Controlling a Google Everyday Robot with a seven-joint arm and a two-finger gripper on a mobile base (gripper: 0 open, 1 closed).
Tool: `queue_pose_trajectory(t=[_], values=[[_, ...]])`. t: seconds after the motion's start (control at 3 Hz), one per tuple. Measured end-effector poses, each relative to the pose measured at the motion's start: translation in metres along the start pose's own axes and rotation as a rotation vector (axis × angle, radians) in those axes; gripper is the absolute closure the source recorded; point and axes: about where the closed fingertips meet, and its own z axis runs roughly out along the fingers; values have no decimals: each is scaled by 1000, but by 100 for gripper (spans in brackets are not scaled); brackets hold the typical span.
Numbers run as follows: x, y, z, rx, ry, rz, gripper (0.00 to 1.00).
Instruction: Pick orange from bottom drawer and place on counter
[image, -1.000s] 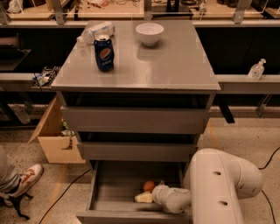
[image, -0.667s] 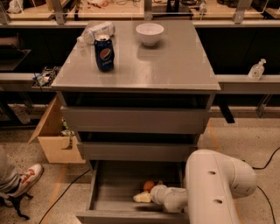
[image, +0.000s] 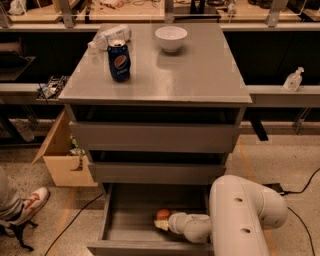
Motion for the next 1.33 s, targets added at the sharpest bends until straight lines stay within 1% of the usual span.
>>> queue_pose_trajectory(t=[0.33, 0.67, 1.0, 1.33], values=[[-4, 7, -1, -25, -23, 13, 62], [-23, 22, -32, -77, -104, 65, 85], [-27, 19, -90, -128, -178, 69, 100], [-30, -10, -140, -170, -208, 16, 100]])
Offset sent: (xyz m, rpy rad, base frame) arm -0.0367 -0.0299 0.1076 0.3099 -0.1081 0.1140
